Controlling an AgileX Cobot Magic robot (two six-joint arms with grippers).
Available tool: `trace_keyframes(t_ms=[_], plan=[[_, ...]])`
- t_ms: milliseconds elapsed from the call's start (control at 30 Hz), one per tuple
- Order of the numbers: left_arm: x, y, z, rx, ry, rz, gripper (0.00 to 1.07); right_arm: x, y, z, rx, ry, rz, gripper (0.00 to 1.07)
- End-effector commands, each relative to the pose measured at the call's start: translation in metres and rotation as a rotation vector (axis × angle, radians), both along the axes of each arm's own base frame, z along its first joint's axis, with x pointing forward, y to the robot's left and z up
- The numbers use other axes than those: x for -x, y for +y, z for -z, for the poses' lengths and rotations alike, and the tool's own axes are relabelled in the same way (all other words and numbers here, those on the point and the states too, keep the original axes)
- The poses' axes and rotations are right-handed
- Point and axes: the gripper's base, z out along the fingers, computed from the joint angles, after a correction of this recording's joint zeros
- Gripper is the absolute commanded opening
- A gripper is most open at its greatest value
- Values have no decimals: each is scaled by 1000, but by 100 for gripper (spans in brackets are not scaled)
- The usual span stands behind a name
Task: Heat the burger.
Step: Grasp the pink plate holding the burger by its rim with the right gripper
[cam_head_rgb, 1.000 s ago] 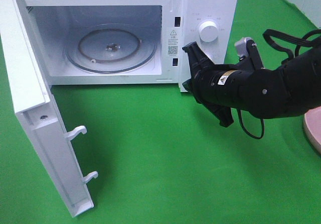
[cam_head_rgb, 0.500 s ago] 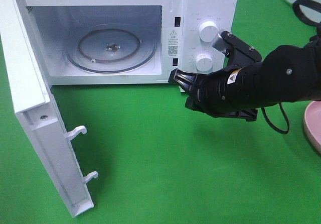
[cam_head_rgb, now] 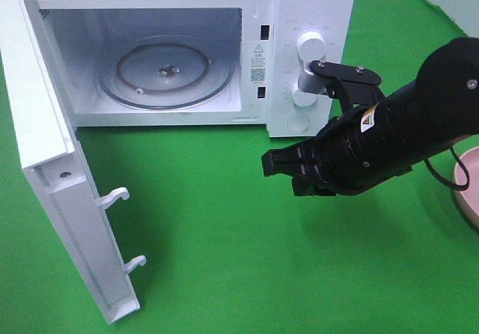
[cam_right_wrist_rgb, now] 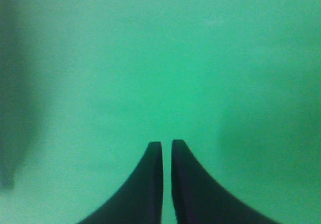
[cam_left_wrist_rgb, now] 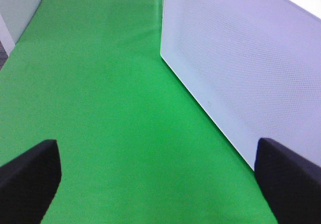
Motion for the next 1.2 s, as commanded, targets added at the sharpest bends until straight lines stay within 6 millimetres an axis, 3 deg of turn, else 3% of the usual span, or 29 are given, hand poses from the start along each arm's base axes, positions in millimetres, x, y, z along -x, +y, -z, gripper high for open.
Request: trace_keyframes(t_ms=[33, 267, 533, 667, 1000, 1033, 1133, 1167, 1200], plan=[[2, 0, 0, 4, -21, 3, 98, 3, -6, -14, 76, 7, -83, 8], [2, 0, 0, 4, -21, 3, 98, 9, -17, -29, 187, -34, -166, 9], [2, 0, 0, 4, -21, 3, 98, 18, -24, -40, 201, -16, -161, 12], [2, 0, 0, 4, -21, 3, 98, 16, -37, -46, 208, -10, -114, 17], [2, 0, 0, 4, -21, 3, 98, 4, -78, -50, 300, -5, -9, 41], [2, 0, 0, 4, -21, 3, 98, 1, -86, -50, 315, -4, 11, 48], [2, 0, 0, 4, -21, 3, 98, -1, -91, -50, 325, -7, 28, 54], [2, 0, 0, 4, -21, 3, 98, -2, -99, -50, 344, -5, 45, 63], [2, 0, 0, 4, -21, 3, 98, -2, -99, -50, 344, -5, 45, 63]])
